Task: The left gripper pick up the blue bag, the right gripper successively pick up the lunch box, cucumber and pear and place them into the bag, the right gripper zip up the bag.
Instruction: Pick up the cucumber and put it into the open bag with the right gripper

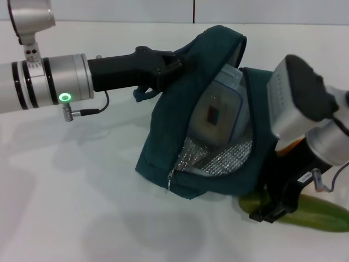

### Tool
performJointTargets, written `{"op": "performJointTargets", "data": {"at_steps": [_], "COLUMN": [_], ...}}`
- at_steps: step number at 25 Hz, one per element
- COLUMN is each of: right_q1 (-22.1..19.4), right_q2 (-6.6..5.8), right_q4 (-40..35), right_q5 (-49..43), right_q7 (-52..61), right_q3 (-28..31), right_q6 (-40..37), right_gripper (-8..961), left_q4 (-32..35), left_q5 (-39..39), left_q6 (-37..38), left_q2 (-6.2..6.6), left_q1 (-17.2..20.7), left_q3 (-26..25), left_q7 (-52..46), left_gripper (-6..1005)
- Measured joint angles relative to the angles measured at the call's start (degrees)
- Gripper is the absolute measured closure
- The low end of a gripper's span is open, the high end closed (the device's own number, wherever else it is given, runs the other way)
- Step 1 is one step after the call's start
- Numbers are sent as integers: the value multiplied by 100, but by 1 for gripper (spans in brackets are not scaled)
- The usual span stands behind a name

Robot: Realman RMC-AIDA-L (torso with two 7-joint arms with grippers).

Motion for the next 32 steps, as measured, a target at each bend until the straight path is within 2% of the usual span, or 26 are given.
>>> {"op": "performJointTargets", "data": {"at_steps": [5,15,32], "right_q1": [-130,-709,-1199], "right_q2": [-8,-23,-26], "right_q4": [-111,-796,-595], "right_q5": [253,818,1789], "right_q7": [-310,-833,-1514], "right_q3": [757,2091,3690], "right_q6": [-383,-666,-759], "right_gripper": [378,381,386], "left_q4": [0,-25,-7], "left_q5": [0,-9,-88], "left_q6": [0,0,0], "left_q2": [5,26,20], "left_q1": [12,40,87], "left_q3": [0,0,-9], "left_q7": [1,1,203], "left_gripper": [958,958,958]}}
